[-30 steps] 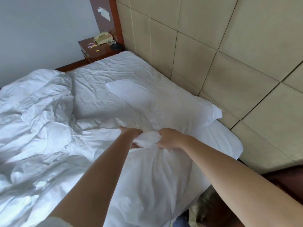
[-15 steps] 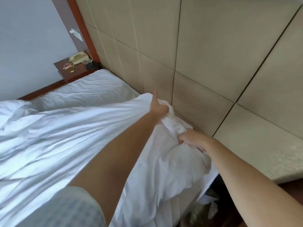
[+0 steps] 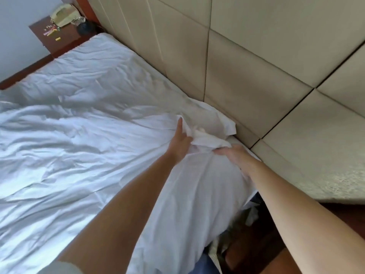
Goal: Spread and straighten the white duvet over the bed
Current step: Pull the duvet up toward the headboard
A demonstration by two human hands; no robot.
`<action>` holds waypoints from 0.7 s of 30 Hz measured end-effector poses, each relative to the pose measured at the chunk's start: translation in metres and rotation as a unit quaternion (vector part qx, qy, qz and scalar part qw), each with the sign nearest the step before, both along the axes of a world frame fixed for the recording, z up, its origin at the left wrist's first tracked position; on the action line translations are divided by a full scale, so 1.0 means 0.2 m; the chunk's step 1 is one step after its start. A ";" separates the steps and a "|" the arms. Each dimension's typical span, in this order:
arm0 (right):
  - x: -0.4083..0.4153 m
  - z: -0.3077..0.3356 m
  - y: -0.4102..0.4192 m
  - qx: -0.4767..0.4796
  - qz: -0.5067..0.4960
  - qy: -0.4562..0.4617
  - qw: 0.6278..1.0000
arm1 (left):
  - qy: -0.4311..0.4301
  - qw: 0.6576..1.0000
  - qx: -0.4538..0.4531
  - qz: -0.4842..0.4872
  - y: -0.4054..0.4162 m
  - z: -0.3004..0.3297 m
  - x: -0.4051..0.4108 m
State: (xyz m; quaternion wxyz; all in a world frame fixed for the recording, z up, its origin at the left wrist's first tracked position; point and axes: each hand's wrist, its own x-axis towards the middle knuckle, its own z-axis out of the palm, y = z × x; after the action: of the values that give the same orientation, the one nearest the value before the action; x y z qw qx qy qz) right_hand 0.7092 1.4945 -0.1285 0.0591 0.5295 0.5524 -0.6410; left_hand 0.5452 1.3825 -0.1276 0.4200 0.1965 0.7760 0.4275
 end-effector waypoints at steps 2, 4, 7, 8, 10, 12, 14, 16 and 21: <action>0.00 -0.10 0.04 0.123 0.043 -0.109 0.986 | 0.045 0.998 -0.017 -0.035 -0.01 -0.01 -0.01; 0.03 -0.18 0.00 0.187 0.149 -0.241 0.941 | 0.106 0.990 -0.048 -0.075 -0.07 -0.05 -0.02; -0.01 -0.21 -0.08 0.143 0.223 -0.237 0.935 | 0.144 0.981 -0.083 -0.099 -0.19 -0.14 -0.03; -0.05 -0.21 -0.09 0.125 0.216 -0.194 0.949 | 0.150 0.980 -0.082 -0.096 -0.23 -0.15 -0.03; -0.17 -0.22 -0.13 0.116 0.192 -0.135 0.965 | 0.202 0.972 -0.090 -0.085 -0.28 -0.14 -0.05; -0.27 -0.21 -0.15 0.111 0.188 -0.113 0.969 | 0.272 0.953 -0.110 -0.074 -0.32 -0.11 -0.07; -0.32 -0.20 -0.16 0.129 0.150 -0.094 0.976 | 0.304 0.944 -0.111 -0.070 -0.36 -0.08 -0.10; -0.32 -0.18 -0.14 0.206 0.082 -0.152 0.963 | 0.324 0.936 -0.110 -0.087 -0.40 -0.06 -0.12; -0.30 -0.17 -0.17 0.281 0.147 -0.307 0.897 | 0.360 0.917 -0.143 -0.095 -0.57 -0.05 -0.17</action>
State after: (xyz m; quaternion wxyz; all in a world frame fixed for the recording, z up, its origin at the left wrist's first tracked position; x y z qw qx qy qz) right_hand 0.6486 1.4596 -0.1621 0.1685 0.6072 0.7356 -0.2487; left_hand 0.5115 1.2676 -0.1379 0.1743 0.3478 0.9054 0.1699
